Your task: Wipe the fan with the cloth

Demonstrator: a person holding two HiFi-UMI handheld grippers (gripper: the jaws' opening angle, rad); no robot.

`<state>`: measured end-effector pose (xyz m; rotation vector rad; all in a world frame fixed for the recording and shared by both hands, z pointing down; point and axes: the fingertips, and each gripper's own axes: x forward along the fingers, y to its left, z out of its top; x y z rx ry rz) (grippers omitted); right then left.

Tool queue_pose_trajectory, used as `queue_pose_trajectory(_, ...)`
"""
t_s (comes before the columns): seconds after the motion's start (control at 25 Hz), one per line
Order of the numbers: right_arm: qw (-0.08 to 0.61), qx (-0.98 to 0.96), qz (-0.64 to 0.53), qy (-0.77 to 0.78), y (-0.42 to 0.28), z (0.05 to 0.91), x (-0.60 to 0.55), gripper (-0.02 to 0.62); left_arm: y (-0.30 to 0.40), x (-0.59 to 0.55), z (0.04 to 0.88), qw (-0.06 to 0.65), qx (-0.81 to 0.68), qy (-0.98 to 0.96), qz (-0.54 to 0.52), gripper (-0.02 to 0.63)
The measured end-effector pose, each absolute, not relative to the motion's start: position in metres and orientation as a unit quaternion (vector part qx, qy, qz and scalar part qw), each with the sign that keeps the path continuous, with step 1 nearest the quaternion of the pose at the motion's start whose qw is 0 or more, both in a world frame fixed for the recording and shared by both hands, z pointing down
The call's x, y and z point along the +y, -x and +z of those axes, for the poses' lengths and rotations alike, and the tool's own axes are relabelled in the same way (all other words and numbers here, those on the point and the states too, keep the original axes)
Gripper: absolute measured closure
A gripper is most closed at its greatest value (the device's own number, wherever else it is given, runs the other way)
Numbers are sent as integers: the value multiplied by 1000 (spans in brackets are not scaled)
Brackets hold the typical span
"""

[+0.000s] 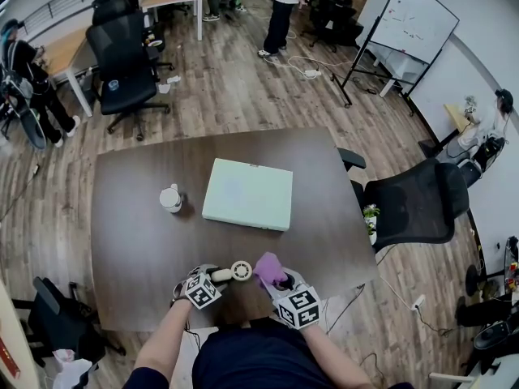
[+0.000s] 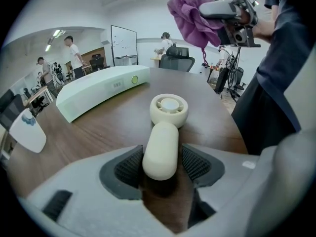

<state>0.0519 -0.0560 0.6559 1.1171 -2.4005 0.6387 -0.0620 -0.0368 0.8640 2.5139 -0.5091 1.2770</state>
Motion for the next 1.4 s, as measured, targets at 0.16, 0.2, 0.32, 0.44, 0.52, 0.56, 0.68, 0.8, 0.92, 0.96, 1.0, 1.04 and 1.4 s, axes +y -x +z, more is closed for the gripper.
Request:
queue_pose_trajectory(0.16, 208, -860, 235, -401, -53, 660, -57, 456, 63, -40, 864, 136, -182, -868, 441, 388)
queue_pose_trajectory(0.2, 209, -860, 236, -401, -53, 661, -57, 456, 63, -41, 863, 135, -182, -869, 440, 388)
queue_pose_trajectory(0.32, 211, -860, 237, -400, -53, 662, -57, 456, 62, -41, 861, 132, -183, -872, 436, 390)
queue_pose_trajectory(0.44, 215, -859, 237, -399, -53, 665, -57, 456, 62, -40, 863, 132, -185, -873, 432, 393)
queue_pose_trajectory(0.52, 222, -859, 236, -395, -51, 672, -56, 456, 61, -39, 864, 132, -186, -874, 430, 393)
queue_pose_trajectory(0.56, 229, -859, 236, -392, -50, 678, -56, 456, 61, -39, 865, 132, -186, -874, 428, 393)
queue_pose_trajectory(0.68, 272, -854, 230, -378, -45, 704, -56, 456, 61, -39, 864, 134, -187, -875, 425, 394)
queue_pose_trajectory(0.8, 325, -848, 211, -361, -37, 728, -58, 456, 60, -39, 863, 138, -185, -872, 431, 395)
queue_pose_trajectory(0.92, 350, -845, 214, -343, -24, 749, -64, 457, 62, -42, 864, 139, -187, -869, 436, 396)
queue_pose_trajectory(0.96, 358, -843, 217, -338, -20, 757, -66, 457, 63, -42, 864, 140, -188, -868, 437, 396)
queue_pose_trajectory(1.0, 367, -840, 221, -335, -17, 764, -67, 457, 64, -41, 865, 140, -188, -868, 437, 396)
queue_pose_trajectory(1.04, 375, -836, 224, -333, -15, 772, -69, 457, 64, -41, 864, 140, -188, -869, 437, 396)
queue_pose_trajectory(1.4, 425, -813, 242, -318, -4, 806, -71, 459, 63, -40, 863, 139, -187, -869, 437, 397)
